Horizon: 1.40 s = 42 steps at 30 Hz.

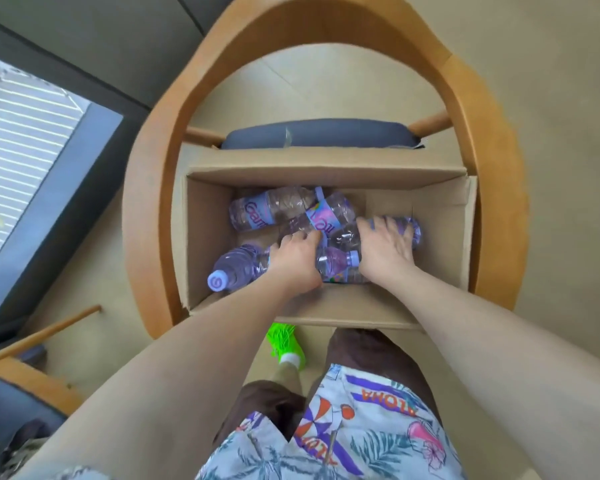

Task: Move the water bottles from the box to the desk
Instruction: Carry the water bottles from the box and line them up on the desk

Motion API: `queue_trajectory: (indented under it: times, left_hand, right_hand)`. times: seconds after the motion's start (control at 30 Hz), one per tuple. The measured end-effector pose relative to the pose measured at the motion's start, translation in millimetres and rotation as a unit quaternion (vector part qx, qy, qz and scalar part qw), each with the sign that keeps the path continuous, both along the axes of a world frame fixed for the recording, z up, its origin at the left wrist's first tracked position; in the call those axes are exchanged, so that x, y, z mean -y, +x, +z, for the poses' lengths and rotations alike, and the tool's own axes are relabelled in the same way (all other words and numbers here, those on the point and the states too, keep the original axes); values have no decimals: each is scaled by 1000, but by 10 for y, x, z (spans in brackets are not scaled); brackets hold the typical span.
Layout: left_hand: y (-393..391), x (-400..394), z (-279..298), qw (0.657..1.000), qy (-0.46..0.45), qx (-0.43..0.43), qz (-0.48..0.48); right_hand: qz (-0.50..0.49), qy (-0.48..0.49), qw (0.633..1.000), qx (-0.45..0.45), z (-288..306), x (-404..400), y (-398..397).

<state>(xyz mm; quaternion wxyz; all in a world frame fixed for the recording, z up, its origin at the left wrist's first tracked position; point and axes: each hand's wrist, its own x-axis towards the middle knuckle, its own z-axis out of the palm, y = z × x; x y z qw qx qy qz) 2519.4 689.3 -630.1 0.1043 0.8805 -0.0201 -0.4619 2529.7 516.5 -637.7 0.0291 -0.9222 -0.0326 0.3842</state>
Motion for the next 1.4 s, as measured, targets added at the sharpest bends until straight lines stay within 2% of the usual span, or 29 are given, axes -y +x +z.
queue_trajectory:
  times: [0.27,0.43,0.53,0.67,0.83,0.93,1.03,1.2,1.4]
  left_hand:
    - [12,-39,-101,999,-12,2,-42]
    - [-5,-18,-129,998,4,11,-67]
    - [-13,-12,-131,998,1,0,-70]
    - [-59,0,-80,997,-3,-5,-80]
    - [-125,-41,42,996,-16,35,-87]
    - [-111,-77,172,997,-41,43,-39]
    - [-11,-123,371,993,-71,79,59]
    - [156,-296,878,956,-148,115,224]
    - [180,-551,1729,923,-207,209,249]
  right_hand:
    - [-1,25,999,24,-253,31,14]
    - [13,39,999,-1,-344,55,68]
    - [-11,32,999,1,-337,54,81]
    - [-33,15,999,36,-238,50,23]
    - [-74,22,993,92,-69,59,-102]
    - [-138,38,983,116,92,67,-104]
    - [-227,73,963,127,322,75,-109]
    - [-282,130,934,175,843,-57,-196]
    - [-341,202,890,226,1660,-360,-342]
